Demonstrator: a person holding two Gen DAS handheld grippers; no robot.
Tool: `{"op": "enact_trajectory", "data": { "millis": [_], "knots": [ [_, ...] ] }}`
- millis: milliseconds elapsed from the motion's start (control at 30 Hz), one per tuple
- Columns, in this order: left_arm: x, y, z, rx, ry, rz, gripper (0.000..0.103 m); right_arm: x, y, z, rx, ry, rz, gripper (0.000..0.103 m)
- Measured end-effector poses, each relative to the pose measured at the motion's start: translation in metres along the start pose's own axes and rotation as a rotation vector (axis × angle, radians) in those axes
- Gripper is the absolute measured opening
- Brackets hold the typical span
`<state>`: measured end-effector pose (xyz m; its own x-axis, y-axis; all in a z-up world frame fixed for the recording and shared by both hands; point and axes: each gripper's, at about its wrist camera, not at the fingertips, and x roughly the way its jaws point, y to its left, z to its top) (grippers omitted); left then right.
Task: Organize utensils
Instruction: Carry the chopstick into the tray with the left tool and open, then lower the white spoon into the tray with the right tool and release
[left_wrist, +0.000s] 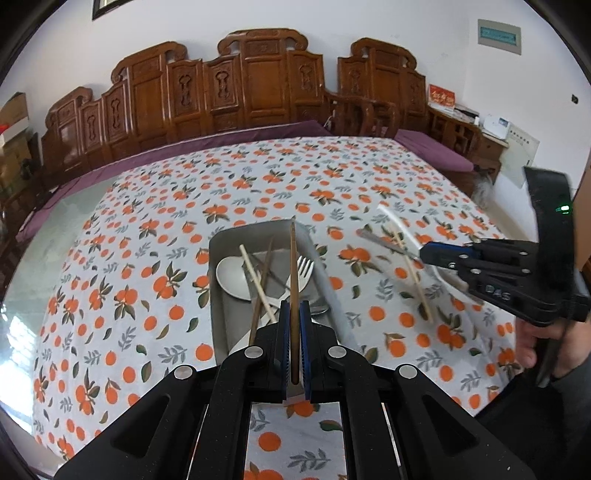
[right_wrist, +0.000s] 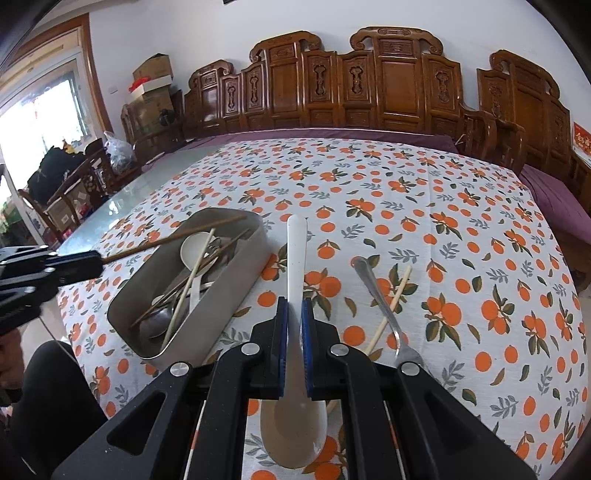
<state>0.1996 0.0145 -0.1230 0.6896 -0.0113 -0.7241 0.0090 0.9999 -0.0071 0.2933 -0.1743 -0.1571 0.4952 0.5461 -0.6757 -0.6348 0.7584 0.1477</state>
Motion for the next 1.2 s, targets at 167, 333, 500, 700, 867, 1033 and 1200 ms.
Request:
{"op": "enact_trajectory", "data": {
  "millis": [167, 333, 500, 700, 867, 1033, 1200],
  "knots": [
    [0.017, 0.002, -0.004, 0.003, 0.021, 0.02, 0.004, 0.002, 0.005, 0.0, -0.011, 0.003, 0.008, 0.009],
    [0.032, 0.0, -0.008, 0.016, 0.049, 0.031, 0.004, 0.002, 0.005, 0.001, -0.008, 0.002, 0.016, 0.009],
    [0.044, -0.002, -0.011, 0.024, 0.071, 0.036, 0.004, 0.003, 0.008, 0.001, -0.011, 0.004, 0.021, 0.009],
    [0.053, -0.003, -0.012, 0.031, 0.099, 0.042, 0.004, 0.004, 0.008, 0.0, -0.013, 0.008, 0.026, 0.009],
    [0.053, -0.003, -0.014, 0.028, 0.102, 0.032, 0.027, 0.004, 0.009, 0.001, -0.01, 0.006, 0.035, 0.009],
    [0.046, 0.003, -0.015, 0.004, 0.092, 0.024, 0.035, 0.004, 0.012, 0.002, -0.015, 0.003, 0.042, 0.009],
    [0.033, 0.012, -0.017, -0.02, 0.073, 0.028, 0.05, 0.003, 0.019, 0.002, -0.022, 0.002, 0.05, 0.009]
  ]
}}
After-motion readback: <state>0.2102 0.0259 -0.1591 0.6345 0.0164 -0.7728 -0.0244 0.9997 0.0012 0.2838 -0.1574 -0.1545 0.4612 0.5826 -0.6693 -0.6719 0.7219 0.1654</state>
